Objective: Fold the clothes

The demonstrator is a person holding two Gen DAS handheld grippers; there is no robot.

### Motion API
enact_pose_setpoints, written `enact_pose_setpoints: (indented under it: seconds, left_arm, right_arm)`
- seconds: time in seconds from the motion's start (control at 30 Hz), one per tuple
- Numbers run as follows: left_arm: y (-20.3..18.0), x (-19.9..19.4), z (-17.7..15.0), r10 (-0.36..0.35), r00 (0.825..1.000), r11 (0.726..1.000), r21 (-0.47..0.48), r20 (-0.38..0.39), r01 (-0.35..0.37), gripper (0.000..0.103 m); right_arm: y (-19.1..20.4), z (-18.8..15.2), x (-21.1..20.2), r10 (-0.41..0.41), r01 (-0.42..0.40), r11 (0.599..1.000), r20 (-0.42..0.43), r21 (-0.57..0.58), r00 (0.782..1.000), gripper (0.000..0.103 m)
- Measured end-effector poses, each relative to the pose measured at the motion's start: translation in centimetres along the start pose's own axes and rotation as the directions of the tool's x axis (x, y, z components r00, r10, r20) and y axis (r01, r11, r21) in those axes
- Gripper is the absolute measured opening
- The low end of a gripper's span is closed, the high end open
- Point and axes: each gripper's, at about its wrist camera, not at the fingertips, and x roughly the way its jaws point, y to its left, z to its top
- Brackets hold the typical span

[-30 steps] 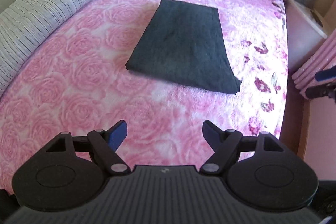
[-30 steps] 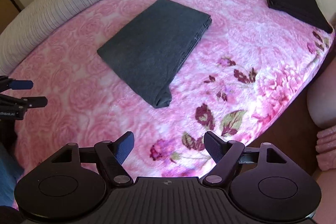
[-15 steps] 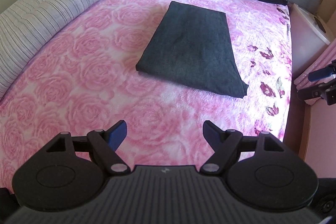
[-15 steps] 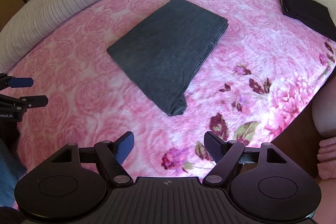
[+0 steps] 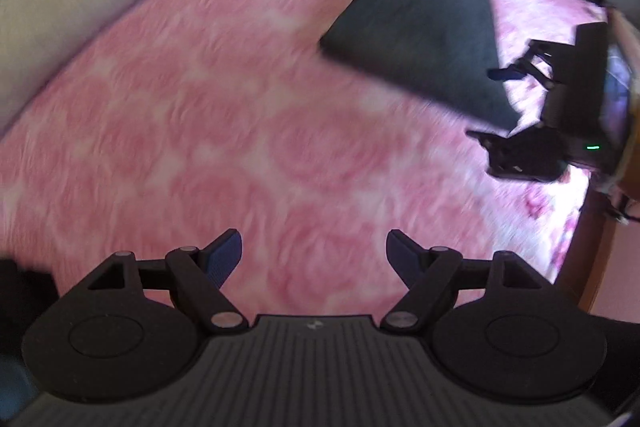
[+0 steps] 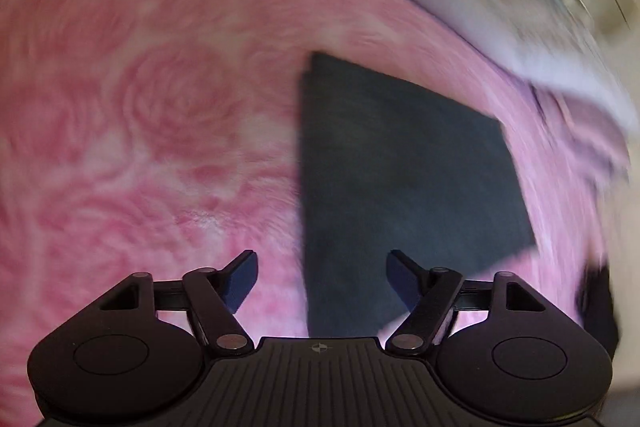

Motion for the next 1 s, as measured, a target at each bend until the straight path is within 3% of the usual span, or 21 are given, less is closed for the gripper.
enact_pose_setpoints:
  seconds: [0.07, 0.17, 0.2, 0.3, 0.4, 0.53, 0.67, 0.8, 0.93, 0.97, 1.0]
  left_arm:
    - [-0.5, 0.7, -0.5, 0.012, 0.999, 1.0, -0.017, -0.039, -0.013, 0.076]
    - [-1.7, 1.4, -0.4, 0.013, 0.997, 1.0, -0.024, -0.077, -0.015, 0.076]
    - [-2.2, 1.6, 0.1, 0.008, 0.996, 1.0, -0.024, -0.083, -0.01, 0.076]
    - [-3.8, 1.8, 2.4, -0.028, 0.996, 0.999, -0.027, -0.08, 0.026, 0.076]
    - [-5.4, 1.9, 5.5, -0.059, 0.997, 0.998, 0.001, -0.045, 0.059, 0.076]
    - [-8.3, 2.9, 9.7, -0.1, 0.995, 0.993, 0.056, 0.0, 0.1, 0.076]
    - [-12.3, 4.7, 13.1, -0.148, 0.989, 0.982, 0.121, 0.013, 0.145, 0.076]
    - [-16.1, 7.1, 16.1, -0.188, 0.982, 0.966, 0.184, 0.015, 0.182, 0.076]
    - [-19.1, 9.2, 19.0, -0.195, 0.98, 0.95, 0.253, 0.024, 0.183, 0.076]
    - [-19.5, 9.8, 19.9, -0.202, 0.979, 0.946, 0.263, 0.029, 0.187, 0.076]
    - [-19.7, 10.4, 20.9, -0.211, 0.977, 0.946, 0.258, 0.036, 0.195, 0.076]
  right_arm:
    - [0.8, -0.6, 2.7, -0.034, 0.033, 0.996, -0.006, -0.083, 0.999, 0.06]
    - [0.2, -1.6, 4.0, -0.063, 0.07, 0.987, 0.051, -0.143, 0.997, 0.06]
    - [-0.2, -2.1, 4.0, -0.06, 0.07, 0.984, 0.065, -0.163, 0.996, 0.042]
    - [-3.4, -4.2, 2.9, 0.002, 0.016, 0.985, 0.099, -0.173, 0.995, 0.011]
    - [-7.7, -6.6, 0.7, 0.048, -0.03, 0.985, 0.101, -0.169, 0.994, 0.007]
    - [-13.5, -12.8, -3.0, -0.016, 0.029, 0.979, 0.07, -0.199, 0.997, 0.006]
    - [-19.4, -19.9, -3.8, -0.092, 0.078, 0.969, -0.047, -0.233, 0.995, 0.007]
    - [-24.6, -26.5, -2.8, -0.164, 0.113, 0.96, -0.188, -0.255, 0.968, 0.014]
    - [-27.0, -28.9, -3.9, -0.143, 0.16, 0.986, -0.238, 0.056, 0.961, 0.017]
    - [-27.5, -29.2, -4.4, -0.105, 0.15, 0.97, -0.227, 0.19, 0.968, 0.022]
    - [-28.0, -29.5, -4.8, -0.058, 0.127, 0.933, -0.207, 0.336, 0.977, 0.034]
